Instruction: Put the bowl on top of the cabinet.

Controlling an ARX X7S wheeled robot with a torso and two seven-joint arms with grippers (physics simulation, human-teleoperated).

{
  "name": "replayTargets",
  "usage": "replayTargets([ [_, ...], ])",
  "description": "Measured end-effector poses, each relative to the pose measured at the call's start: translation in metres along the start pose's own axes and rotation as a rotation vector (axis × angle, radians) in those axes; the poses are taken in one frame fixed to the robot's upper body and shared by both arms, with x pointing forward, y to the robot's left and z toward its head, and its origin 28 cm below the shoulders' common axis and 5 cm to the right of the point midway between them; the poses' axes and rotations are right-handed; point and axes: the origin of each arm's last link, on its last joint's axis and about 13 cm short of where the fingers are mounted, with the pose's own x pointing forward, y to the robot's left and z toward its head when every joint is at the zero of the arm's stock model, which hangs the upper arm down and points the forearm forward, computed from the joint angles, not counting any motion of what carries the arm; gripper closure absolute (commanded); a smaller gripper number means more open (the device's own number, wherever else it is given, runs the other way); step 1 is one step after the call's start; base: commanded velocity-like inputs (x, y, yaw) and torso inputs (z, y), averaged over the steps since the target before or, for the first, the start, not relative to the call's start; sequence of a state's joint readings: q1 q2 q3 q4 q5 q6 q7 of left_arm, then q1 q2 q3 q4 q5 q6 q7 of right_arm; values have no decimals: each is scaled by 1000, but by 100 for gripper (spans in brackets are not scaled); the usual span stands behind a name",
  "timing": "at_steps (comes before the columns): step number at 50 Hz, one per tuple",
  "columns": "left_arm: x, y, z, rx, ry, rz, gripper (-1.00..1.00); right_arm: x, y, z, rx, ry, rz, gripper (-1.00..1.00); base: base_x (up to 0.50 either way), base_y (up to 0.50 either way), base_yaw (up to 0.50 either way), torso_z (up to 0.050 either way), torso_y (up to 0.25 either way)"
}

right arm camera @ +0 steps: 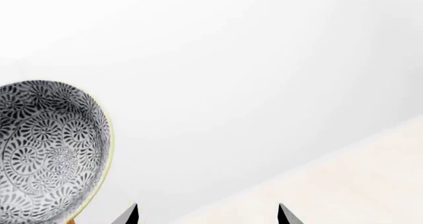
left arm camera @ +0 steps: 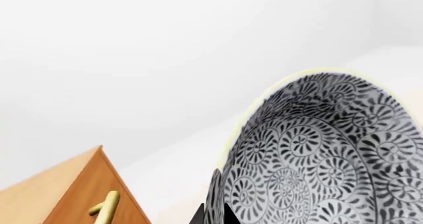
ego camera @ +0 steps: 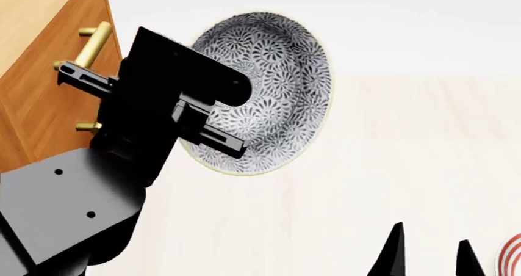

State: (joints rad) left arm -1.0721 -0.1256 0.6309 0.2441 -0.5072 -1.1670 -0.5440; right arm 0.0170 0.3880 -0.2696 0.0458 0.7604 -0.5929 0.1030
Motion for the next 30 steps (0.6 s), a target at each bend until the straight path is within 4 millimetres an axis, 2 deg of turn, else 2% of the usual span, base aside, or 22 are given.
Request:
replayTargets([
  [14, 5, 19, 39, 25, 16, 26, 100, -1, -1, 0, 17, 3, 6, -100, 0, 0, 0, 0, 1],
  [30, 7, 48, 84, 48, 10, 134, 100, -2, -1, 1, 25, 2, 10, -100, 0, 0, 0, 1, 1],
])
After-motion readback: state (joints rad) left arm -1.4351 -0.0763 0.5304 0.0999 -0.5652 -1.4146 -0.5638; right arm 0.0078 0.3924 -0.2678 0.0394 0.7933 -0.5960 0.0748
